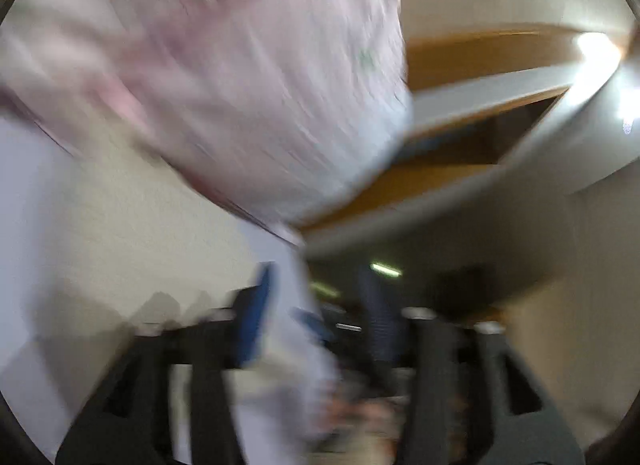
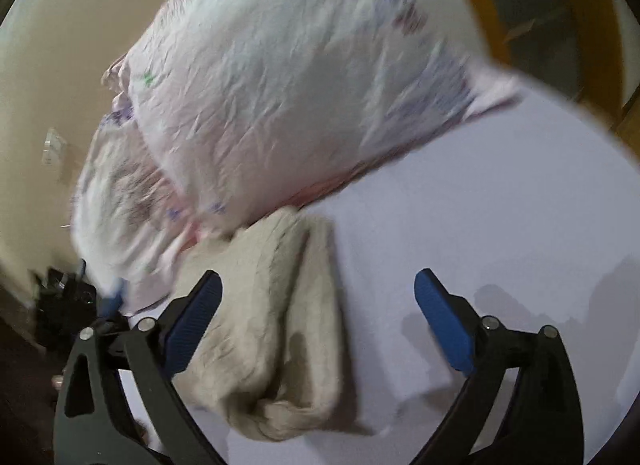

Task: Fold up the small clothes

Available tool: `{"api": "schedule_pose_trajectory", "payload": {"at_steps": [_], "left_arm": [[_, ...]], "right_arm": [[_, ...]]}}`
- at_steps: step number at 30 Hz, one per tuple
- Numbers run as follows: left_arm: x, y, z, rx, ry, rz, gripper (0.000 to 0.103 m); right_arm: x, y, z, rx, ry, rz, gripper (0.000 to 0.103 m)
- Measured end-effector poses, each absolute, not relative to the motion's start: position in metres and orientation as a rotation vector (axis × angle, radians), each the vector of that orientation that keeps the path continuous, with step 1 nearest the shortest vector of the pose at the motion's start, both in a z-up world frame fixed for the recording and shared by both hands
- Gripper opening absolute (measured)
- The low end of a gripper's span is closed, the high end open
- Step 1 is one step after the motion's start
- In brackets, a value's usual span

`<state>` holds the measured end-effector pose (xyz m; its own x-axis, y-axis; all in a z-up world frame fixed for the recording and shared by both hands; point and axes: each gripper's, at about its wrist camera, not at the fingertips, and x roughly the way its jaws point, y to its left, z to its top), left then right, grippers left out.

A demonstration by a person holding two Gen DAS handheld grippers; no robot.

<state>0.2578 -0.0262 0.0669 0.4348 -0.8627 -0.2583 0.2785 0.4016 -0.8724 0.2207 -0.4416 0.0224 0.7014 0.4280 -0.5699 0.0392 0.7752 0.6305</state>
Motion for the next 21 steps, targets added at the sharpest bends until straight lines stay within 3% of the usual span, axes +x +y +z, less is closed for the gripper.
{"api": "schedule_pose_trajectory", "payload": {"at_steps": [2,5,9,12,14,17,19,21], "left_arm": [[0.251,-0.001,0.068,-0.688,0.813,-0.655,0.069],[0.256,0.011,0.041,-0.656,0.960,-0.616,0.070],[0.255,-0.015,0.017,-0.577,1.052,-0.620,0.070],[0.255,-0.034,0.011,-0.518,1.076,-0.598,0.076],[0.252,-0.036,0.006,-0.519,1.076,-0.596,0.074],[0.246,-0.029,0.001,-0.578,1.050,-0.621,0.047],[0.238,-0.018,0.007,-0.593,1.024,-0.656,0.040],[0.224,0.005,0.020,-0.593,0.980,-0.668,0.039]], "right_arm": [[0.245,-0.431,0.008,0.717,0.901,0.329,0.097],[0.276,-0.408,-0.008,0.695,1.020,0.368,0.097],[0.292,-0.389,-0.019,0.670,1.087,0.375,0.097],[0.290,-0.379,-0.021,0.646,1.084,0.401,0.081],[0.286,-0.375,-0.023,0.640,1.066,0.422,0.048],[0.277,-0.375,-0.025,0.746,1.015,0.472,0.036],[0.270,-0.361,-0.012,0.720,0.982,0.512,0.034],[0.264,-0.341,-0.001,0.694,0.964,0.580,0.033]]}}
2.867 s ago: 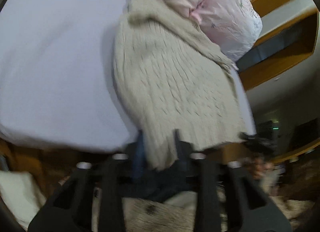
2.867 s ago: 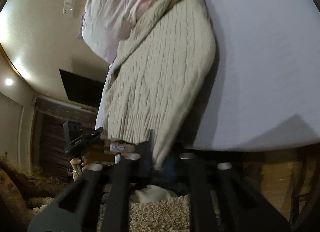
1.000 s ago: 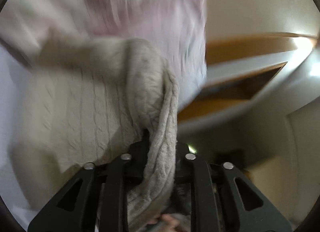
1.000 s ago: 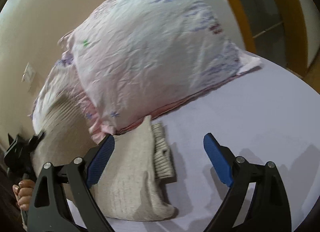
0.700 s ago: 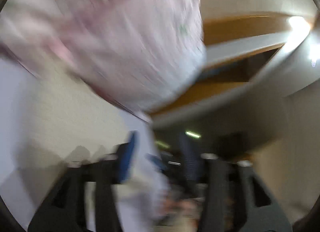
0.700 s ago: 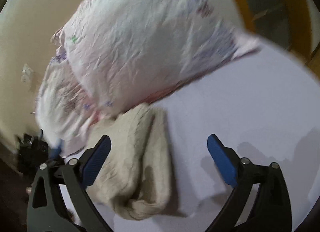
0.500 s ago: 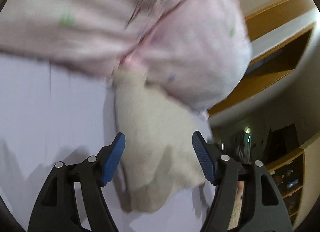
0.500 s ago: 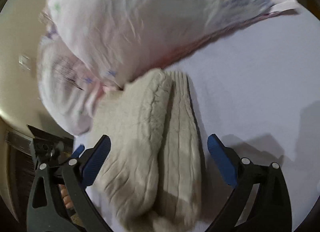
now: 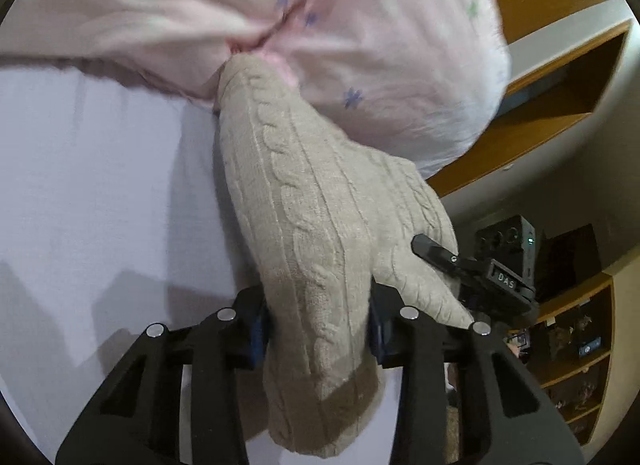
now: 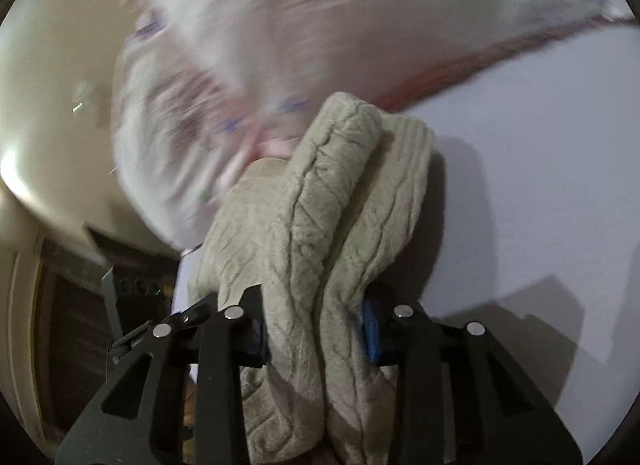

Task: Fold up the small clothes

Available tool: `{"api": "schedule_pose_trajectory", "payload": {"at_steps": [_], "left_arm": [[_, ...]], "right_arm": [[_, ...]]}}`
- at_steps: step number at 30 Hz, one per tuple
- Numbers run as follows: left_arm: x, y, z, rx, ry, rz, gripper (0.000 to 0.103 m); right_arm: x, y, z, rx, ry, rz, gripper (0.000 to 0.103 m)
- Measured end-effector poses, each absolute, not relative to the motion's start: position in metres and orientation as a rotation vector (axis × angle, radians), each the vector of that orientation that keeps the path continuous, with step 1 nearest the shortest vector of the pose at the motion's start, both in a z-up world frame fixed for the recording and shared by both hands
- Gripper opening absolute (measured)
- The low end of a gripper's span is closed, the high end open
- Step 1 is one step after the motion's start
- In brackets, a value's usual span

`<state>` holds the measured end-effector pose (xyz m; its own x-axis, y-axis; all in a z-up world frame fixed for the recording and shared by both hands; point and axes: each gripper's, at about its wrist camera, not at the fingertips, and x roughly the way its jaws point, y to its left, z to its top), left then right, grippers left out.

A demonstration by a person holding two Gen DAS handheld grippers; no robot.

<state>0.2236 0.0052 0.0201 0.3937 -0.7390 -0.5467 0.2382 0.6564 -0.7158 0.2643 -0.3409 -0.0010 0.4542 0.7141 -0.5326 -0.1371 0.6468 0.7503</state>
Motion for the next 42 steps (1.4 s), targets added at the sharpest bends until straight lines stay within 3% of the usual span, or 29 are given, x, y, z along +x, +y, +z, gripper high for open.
{"api": "schedule_pose_trajectory", "payload": {"at_steps": [4,6,7,8,12,15,16,17,18,22,24,27,28,29,33,42], "left_arm": [[0.208,0.054,0.033,-0.542,0.917,-0.574,0.045],[0.212,0.062,0.024,-0.468,0.945,-0.461,0.054],[0.210,0.070,0.019,-0.451,0.958,-0.420,0.055],[0.206,0.073,0.017,-0.459,0.952,-0.414,0.057],[0.173,0.087,0.036,-0.368,0.824,-0.312,0.070],[0.160,0.076,0.043,-0.346,0.780,-0.317,0.072],[0.160,0.068,0.046,-0.341,0.774,-0.324,0.072],[0.153,0.066,0.047,-0.332,0.771,-0.336,0.073],[0.150,0.060,0.046,-0.319,0.776,-0.345,0.073],[0.138,0.046,0.043,-0.239,0.779,-0.324,0.073],[0.130,0.043,0.042,-0.172,0.771,-0.265,0.083],[0.117,0.038,0.036,-0.088,0.767,-0.167,0.094],[0.114,0.037,0.035,-0.071,0.770,-0.144,0.096],[0.112,0.033,0.032,-0.039,0.777,-0.106,0.101],[0.110,0.021,0.023,0.030,0.805,-0.046,0.102],[0.123,-0.009,-0.004,0.093,0.926,-0.028,0.102]], "right_arm": [[0.266,-0.292,0.006,0.602,0.949,0.637,0.034],[0.274,-0.265,-0.005,0.508,0.978,0.571,0.046],[0.275,-0.259,-0.009,0.444,1.003,0.499,0.060],[0.272,-0.261,-0.008,0.441,0.992,0.467,0.063],[0.253,-0.300,0.022,0.559,0.803,0.381,0.064],[0.266,-0.298,0.023,0.580,0.850,0.418,0.063],[0.274,-0.289,0.018,0.567,0.885,0.437,0.056],[0.281,-0.278,0.013,0.541,0.918,0.462,0.022],[0.286,-0.270,0.010,0.492,0.941,0.450,0.012],[0.299,-0.286,0.008,0.448,0.915,0.243,0.011],[0.301,-0.283,0.009,0.406,0.931,0.216,0.012],[0.274,-0.280,0.028,0.337,0.852,0.178,0.031],[0.258,-0.279,0.039,0.296,0.809,0.115,0.061],[0.242,-0.280,0.047,0.269,0.771,0.077,0.101],[0.162,-0.285,0.060,0.143,0.665,0.006,0.101],[0.128,-0.226,0.003,0.103,0.871,0.174,0.100]]}}
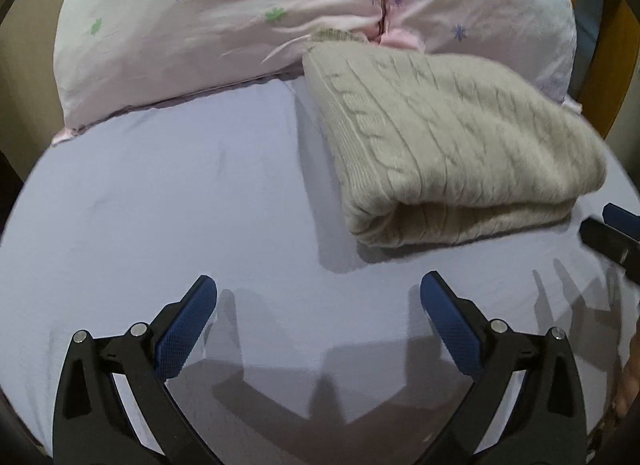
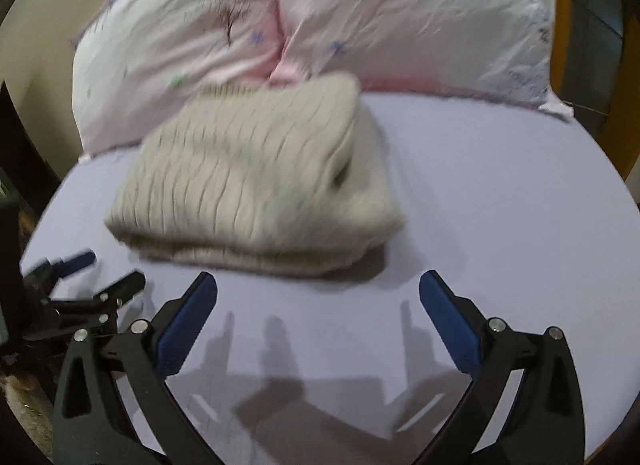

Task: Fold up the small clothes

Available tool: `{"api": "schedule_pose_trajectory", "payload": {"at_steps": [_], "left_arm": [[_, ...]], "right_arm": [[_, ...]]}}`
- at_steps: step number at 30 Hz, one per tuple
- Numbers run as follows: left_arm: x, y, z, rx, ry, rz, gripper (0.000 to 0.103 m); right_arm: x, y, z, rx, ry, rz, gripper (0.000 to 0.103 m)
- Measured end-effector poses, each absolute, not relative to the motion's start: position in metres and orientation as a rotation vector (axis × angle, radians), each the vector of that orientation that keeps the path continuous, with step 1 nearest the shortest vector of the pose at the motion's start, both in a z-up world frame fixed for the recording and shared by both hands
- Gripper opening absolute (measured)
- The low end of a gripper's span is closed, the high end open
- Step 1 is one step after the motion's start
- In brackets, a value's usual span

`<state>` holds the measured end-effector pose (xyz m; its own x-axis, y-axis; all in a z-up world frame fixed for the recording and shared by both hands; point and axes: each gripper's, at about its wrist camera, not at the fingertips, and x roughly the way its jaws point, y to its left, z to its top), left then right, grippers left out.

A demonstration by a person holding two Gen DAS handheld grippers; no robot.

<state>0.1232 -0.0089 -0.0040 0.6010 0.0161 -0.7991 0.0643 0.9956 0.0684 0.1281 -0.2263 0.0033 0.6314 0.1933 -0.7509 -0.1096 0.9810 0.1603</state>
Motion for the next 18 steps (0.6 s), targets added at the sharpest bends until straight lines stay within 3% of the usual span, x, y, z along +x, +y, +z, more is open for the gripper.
{"api": "schedule_pose_trajectory", "payload": {"at_steps": [3,6,13,18], "left_arm": [[0.124,-0.010,-0.007,0.094,0.941,-0.033,0.102],[0.128,-0.005,-0.010,0.051,0.955,-0.048,0.102],[0.127,-0.006,-0.009,0.054,0.955,-0.047,0.102],[0.127,-0.006,-0.009,0.054,0.955,-0.047,0.102]], "right_arm": [[0.125,-0.210,-0.009,0.072,0.900,0.170,0.092],[0.123,-0.197,-0.013,-0.017,0.902,0.114,0.092],[0.127,-0.196,-0.020,-0.027,0.940,0.097,0.101],[0.128,-0.196,-0.020,-0.027,0.941,0.097,0.101]]}}
